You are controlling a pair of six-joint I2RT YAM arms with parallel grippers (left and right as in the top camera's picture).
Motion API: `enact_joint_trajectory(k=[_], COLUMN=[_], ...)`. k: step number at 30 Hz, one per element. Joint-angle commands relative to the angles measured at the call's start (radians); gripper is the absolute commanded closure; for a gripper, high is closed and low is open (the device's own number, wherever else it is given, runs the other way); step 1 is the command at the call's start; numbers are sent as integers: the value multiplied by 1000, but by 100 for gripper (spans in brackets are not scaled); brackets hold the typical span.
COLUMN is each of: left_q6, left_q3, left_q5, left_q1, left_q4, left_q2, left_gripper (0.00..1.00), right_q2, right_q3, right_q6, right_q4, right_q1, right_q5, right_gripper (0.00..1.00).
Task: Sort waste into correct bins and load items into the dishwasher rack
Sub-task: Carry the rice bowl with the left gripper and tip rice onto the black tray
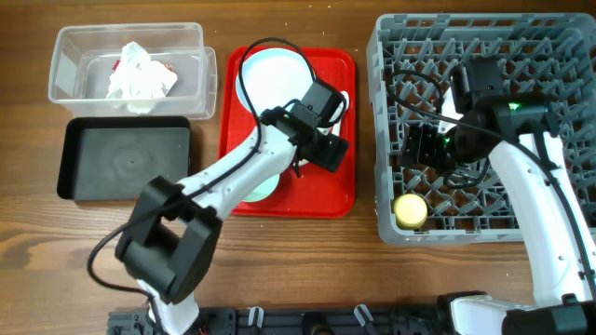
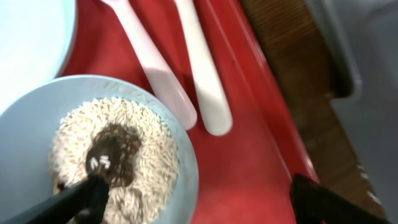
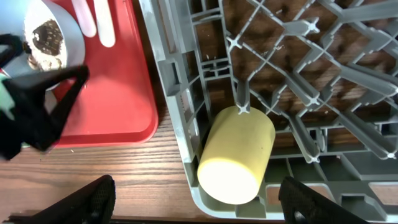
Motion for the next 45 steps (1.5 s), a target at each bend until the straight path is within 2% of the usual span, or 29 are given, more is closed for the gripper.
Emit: enact_joint_trajectory(k=[1,2,3,4,6,11,13,14,15,17,23,25,28,30,34,39,42,45], left_q6=[40,39,39,39,35,34,31,10,-12,-43,-72,-134,-129,-92,53,191,219,216], left_q3=[-1,-1,-2,-2,-2,-1,-1,0,1,1,1,1,0,-5,-39,-57,-57,-57], left_q5=[-8,-8,-8,-8,-8,-9,-9,-9,-9,-9,-9,24,255,394,679,1059,1290,1487], left_q1=[-23,-31,-36,-39,-40,-40,-40,-41,-40,-40,-17,102,435,658,985,1238,1306,1357], left_q4=[18,18,18,18,18,27,29,28,29,29,-11,-107,-241,-317,-336,-335,-337,-366], left_q2=[48,64,83,107,131,128,111,92,60,10,-126,-236,-378,-373,-277,-16,121,174], left_gripper=[23,24,31,45,62,88,88,83,82,96,96,96,96,96,96,96,96,96], right_q2=[-16,-16,-16,-16,-16,-16,-16,-16,-16,-16,-16,-16,-16,-16,-16,-16,-16,-16], right_q3=[18,18,18,18,18,18,18,18,18,18,18,18,18,18,18,18,18,18], right_q6=[-16,-16,-15,-16,-16,-16,-16,-16,-16,-17,-18,-18,-17,-17,-17,-34,-40,-42], right_q4=[3,4,6,6,8,11,11,11,11,11,10,11,18,19,32,29,29,24], right_q1=[4,4,4,4,4,4,4,4,4,4,4,4,4,4,4,4,4,4], right_q5=[18,18,19,22,22,23,26,26,26,26,26,26,26,26,25,25,25,25], right_gripper=[14,14,14,14,14,14,14,14,14,14,14,14,14,14,14,14,14,14])
